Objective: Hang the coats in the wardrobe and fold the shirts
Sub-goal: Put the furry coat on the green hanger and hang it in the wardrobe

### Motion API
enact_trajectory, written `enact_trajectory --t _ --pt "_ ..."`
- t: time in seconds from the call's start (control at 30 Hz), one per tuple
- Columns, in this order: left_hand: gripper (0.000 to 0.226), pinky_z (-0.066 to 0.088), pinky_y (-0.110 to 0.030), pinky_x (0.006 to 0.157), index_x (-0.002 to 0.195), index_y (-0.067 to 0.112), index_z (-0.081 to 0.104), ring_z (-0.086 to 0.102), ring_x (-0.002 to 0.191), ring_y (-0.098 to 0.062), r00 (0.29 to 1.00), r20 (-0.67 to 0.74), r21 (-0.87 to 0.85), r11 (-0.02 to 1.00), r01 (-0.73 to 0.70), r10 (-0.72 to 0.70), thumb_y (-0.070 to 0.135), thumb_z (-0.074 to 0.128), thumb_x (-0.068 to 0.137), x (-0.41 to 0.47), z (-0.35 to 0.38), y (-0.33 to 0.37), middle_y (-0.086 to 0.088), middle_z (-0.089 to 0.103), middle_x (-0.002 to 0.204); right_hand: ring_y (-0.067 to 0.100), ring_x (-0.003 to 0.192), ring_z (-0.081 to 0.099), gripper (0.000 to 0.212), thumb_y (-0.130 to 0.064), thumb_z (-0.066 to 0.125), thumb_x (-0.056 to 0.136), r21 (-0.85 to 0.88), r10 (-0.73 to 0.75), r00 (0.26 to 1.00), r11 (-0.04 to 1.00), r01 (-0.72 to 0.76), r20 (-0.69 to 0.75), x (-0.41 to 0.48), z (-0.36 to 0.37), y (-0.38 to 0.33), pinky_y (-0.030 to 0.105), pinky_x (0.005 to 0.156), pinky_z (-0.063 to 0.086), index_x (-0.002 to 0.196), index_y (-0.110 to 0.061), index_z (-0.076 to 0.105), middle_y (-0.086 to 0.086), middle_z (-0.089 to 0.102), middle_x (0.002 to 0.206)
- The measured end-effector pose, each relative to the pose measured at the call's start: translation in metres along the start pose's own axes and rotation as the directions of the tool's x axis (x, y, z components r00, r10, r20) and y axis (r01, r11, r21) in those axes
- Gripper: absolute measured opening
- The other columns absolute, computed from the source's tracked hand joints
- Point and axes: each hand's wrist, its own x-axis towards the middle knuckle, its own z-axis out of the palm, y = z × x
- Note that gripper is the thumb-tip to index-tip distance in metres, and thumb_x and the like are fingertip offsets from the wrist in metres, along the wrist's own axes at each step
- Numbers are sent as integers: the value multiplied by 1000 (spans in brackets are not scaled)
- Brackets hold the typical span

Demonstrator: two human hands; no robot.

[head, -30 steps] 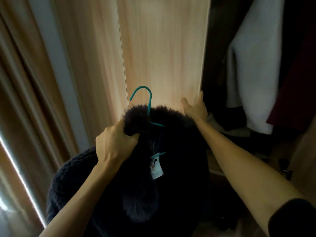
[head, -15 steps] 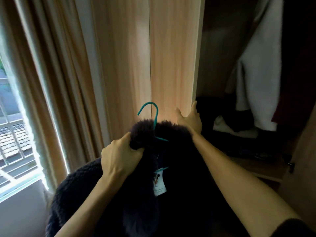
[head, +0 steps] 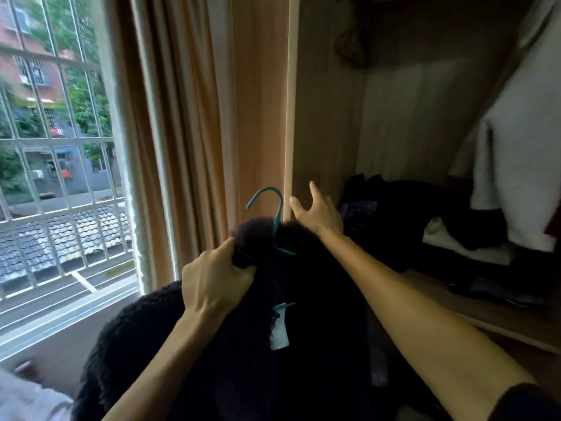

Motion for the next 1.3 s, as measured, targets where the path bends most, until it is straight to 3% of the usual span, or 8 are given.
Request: enact_trajectory --t 0.5,0.7,0.87,0.93,1.03,1.1,1.17,1.3 --pt "21 36 -28 62 95 28 63 62 74 -26 999 50 -101 995 -4 9 43 58 81 64 34 53 1 69 81 17 116 55 43 -45 44 95 -71 -129 961 991 115 -246 -6 -95 45 28 91 42 129 -22 56 -3 58 129" --pt "13 37 -28 58 85 28 61 54 61 -20 998 16 -192 980 -50 54 39 60 78 105 56 101 10 55 66 14 116 54 40 -38 54 92 -41 -255 956 967 251 -145 9 -138 72 20 87 38 130 -23 55 -4 59 127" --pt "15 43 -29 57 86 28 60 60 66 -25 997 -8 -257 963 -79 80 39 60 75 138 83 147 5 64 71 13 117 53 56 -47 61 85 -127 -375 926 921 367 -46 43 -171 93 31 97 44 135 -26 47 -5 56 130" --pt "13 43 -29 56 80 26 57 59 64 -24 995 -19 -280 955 -97 95 38 60 74 151 97 165 6 62 68 9 119 51 61 -54 61 83 -116 -358 933 928 354 -21 58 -188 106 31 99 44 137 -30 43 -10 53 133" --pt "15 43 -29 53 74 23 55 58 61 -22 993 -49 -325 939 -117 107 37 60 75 173 116 189 6 60 64 5 120 47 59 -63 51 84 83 -282 956 954 289 -85 73 -221 128 23 98 36 135 -35 46 -13 51 132" --pt "20 46 -31 53 70 21 54 58 60 -22 992 -77 -370 921 -122 101 38 61 76 189 126 204 5 59 62 8 126 45 46 -53 43 93 174 -219 957 952 252 -193 85 -243 147 19 100 30 133 -31 51 -10 52 134" --pt "24 45 -31 53 64 22 49 58 61 -24 990 -95 -416 899 -135 105 36 62 76 207 135 222 6 57 60 13 130 42 37 -39 43 98 137 -151 961 973 185 -230 93 -267 170 19 100 29 132 -29 51 -6 50 135" --pt "17 46 -34 61 74 25 56 63 74 -31 972 -130 -456 859 -234 196 41 62 74 234 155 265 0 67 73 11 116 49 50 -49 56 88 -61 -119 986 992 113 -114 92 -304 202 22 92 36 134 -30 47 -9 52 124"
